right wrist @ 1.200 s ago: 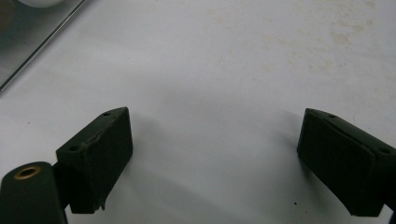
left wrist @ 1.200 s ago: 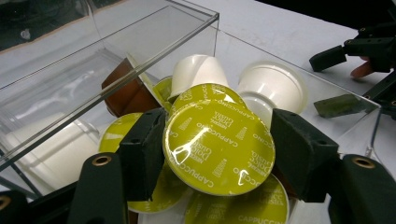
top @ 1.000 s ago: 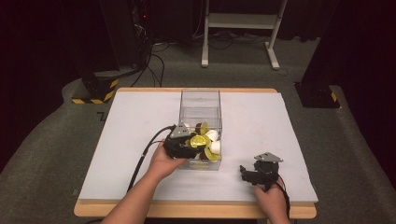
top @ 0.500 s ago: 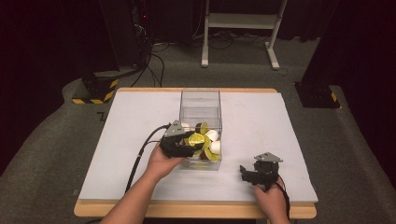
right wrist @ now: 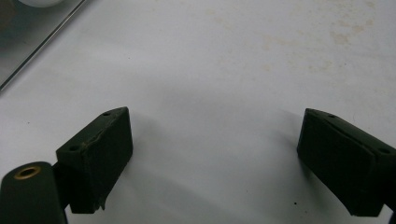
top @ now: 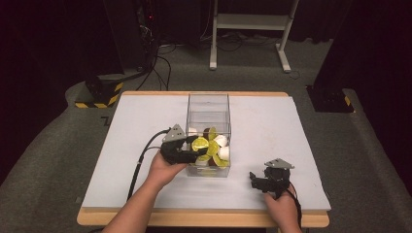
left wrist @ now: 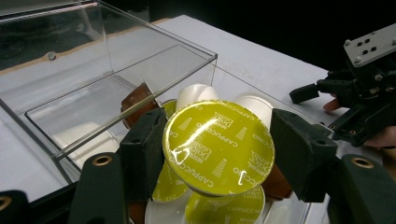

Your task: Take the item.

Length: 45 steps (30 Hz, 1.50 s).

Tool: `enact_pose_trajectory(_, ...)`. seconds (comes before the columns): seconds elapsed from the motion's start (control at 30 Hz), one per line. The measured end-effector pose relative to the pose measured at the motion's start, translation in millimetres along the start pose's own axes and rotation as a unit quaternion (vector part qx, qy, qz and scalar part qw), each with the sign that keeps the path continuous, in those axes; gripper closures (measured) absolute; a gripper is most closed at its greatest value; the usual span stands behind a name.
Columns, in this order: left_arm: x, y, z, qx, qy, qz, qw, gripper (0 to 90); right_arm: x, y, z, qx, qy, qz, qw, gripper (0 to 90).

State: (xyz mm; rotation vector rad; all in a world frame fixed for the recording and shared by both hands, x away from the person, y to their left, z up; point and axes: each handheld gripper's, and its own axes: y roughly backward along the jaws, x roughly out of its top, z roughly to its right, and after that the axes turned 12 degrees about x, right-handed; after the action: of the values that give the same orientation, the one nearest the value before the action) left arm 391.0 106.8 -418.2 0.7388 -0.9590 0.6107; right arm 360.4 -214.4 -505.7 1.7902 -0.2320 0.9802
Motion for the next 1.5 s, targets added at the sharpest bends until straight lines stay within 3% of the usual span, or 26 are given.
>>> enact_pose_trajectory(0.6,8.3,23.4,-14.9,0.008,0.011,0.015,0.9998,37.9,0.0,0.0,0.0,0.000,0.000,0.000,1.0000,10.3)
enact_pose_trajectory(0.77,9.4,29.9,-20.8,0.016,0.018,0.021,0.9995,37.9,0.0,0.0,0.1,0.000,0.000,0.000,1.0000,10.3)
enact_pose_trajectory(1.27,10.9,51.9,-42.7,0.040,0.016,0.031,0.9986,37.9,0.1,0.0,0.2,0.000,0.000,0.000,1.0000,10.3)
enact_pose_trajectory(1.3,10.2,52.6,-43.5,0.042,0.023,0.035,0.9982,38.0,0.1,0.0,0.2,0.001,0.000,0.000,1.0000,10.3)
enact_pose_trajectory(1.47,7.5,59.4,-53.2,0.054,0.015,0.033,0.9979,38.0,0.1,-0.1,0.2,0.000,0.000,0.000,1.0000,10.3)
enact_pose_trajectory(1.5,6.8,60.2,-53.9,0.057,0.023,0.036,0.9974,38.0,0.1,0.0,0.2,0.001,0.000,0.000,1.0000,10.3)
